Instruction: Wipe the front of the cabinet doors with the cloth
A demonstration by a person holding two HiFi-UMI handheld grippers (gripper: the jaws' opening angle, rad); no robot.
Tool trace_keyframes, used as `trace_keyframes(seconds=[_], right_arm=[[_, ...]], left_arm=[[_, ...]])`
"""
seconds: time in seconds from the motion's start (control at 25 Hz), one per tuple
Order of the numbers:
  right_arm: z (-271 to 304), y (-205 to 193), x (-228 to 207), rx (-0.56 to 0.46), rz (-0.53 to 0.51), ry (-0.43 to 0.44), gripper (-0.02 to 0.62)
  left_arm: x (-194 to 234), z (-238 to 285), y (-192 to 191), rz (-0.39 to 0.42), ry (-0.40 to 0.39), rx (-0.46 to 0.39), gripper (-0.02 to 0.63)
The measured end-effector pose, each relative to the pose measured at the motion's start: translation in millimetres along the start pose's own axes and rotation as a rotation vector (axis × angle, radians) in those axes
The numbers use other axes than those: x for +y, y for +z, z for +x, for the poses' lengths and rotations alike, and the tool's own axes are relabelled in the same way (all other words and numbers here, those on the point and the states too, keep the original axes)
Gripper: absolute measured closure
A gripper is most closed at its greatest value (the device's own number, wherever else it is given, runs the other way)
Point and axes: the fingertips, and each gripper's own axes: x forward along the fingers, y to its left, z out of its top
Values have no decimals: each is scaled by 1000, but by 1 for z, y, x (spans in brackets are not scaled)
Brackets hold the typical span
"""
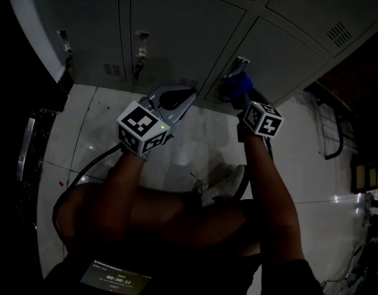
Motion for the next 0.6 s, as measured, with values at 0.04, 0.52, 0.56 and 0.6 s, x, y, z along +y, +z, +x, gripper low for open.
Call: trace_keyframes(seconds=[0.04, 0.52, 0.56, 0.6], right_arm=[[-2, -2, -6, 3, -2, -12, 534], [-33, -28, -95, 37, 128, -188, 534], [-37, -30, -103, 32, 152, -205, 534], [-40, -31, -110, 28, 178, -220, 534]], left_arm=[[0, 0, -1, 1, 0, 3, 603], [-3, 1, -3, 12, -3, 12, 603], [-4, 1, -3, 12, -4, 13, 603], [-4, 1, -3, 12, -5, 15, 603]])
